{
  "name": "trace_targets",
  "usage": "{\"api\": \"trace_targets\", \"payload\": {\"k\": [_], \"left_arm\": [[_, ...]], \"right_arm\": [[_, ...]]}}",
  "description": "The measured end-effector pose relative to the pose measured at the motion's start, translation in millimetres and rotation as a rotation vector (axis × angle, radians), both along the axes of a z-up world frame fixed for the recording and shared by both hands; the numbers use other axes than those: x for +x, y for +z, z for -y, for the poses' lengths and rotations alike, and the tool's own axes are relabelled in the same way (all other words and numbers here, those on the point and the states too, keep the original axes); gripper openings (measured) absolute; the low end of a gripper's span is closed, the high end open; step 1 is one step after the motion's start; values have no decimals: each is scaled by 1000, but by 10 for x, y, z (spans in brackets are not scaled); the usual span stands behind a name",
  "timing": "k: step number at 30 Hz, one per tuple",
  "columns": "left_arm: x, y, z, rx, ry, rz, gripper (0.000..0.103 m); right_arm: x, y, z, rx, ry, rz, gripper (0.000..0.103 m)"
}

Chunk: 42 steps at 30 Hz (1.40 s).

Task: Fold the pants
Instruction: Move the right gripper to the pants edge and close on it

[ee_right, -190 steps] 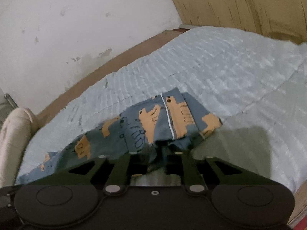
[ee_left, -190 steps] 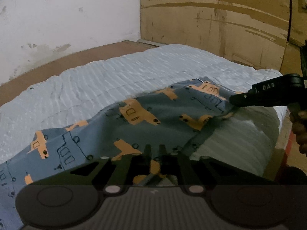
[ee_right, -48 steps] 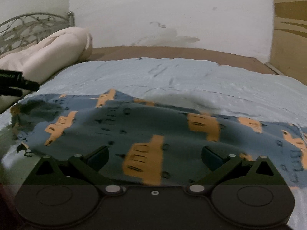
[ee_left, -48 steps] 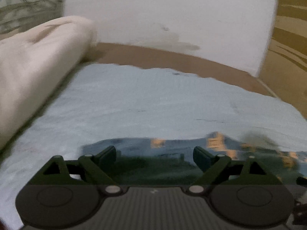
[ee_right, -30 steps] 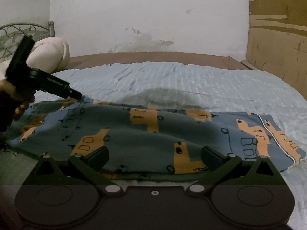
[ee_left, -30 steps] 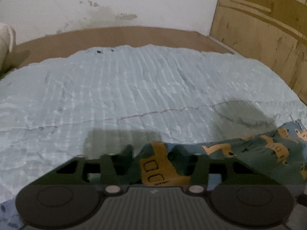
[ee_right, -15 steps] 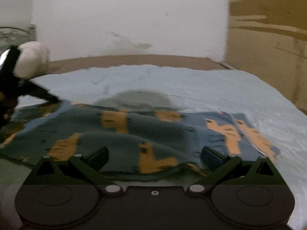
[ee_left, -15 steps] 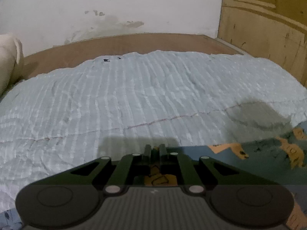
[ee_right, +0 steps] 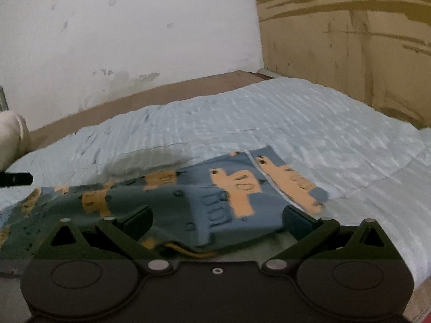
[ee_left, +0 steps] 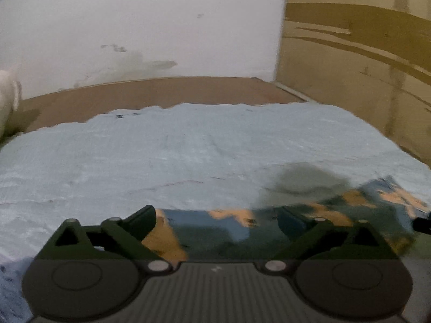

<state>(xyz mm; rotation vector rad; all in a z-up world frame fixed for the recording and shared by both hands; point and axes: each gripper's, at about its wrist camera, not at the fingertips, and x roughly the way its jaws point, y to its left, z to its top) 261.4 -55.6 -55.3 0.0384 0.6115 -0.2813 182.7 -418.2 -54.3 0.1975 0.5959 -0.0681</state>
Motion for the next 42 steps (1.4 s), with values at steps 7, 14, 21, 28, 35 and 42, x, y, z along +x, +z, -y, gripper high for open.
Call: {"api": "trace_targets", "payload": {"k": [7, 14, 21, 28, 35, 42], "left_arm": [[-249, -214, 526, -13, -133, -82, 100], [-395, -480, 769, 25, -145, -170, 100], [-496, -513, 728, 24, -128, -170, 100], [-469, -490, 713, 11, -122, -180, 100], [-460, -479, 705, 10, -123, -190, 100], [-459, -471, 699, 12, -126, -198, 100]], "right_arm": [[-32, -87, 419, 108, 8, -106, 102], [186, -186, 656, 295, 33, -87, 102], [157, -252, 894, 515, -130, 32, 83], [132, -280, 966, 524, -256, 16, 33], [251, -145, 1039, 435, -194, 10, 13], [309, 218, 1120, 354, -140, 118, 5]]}}
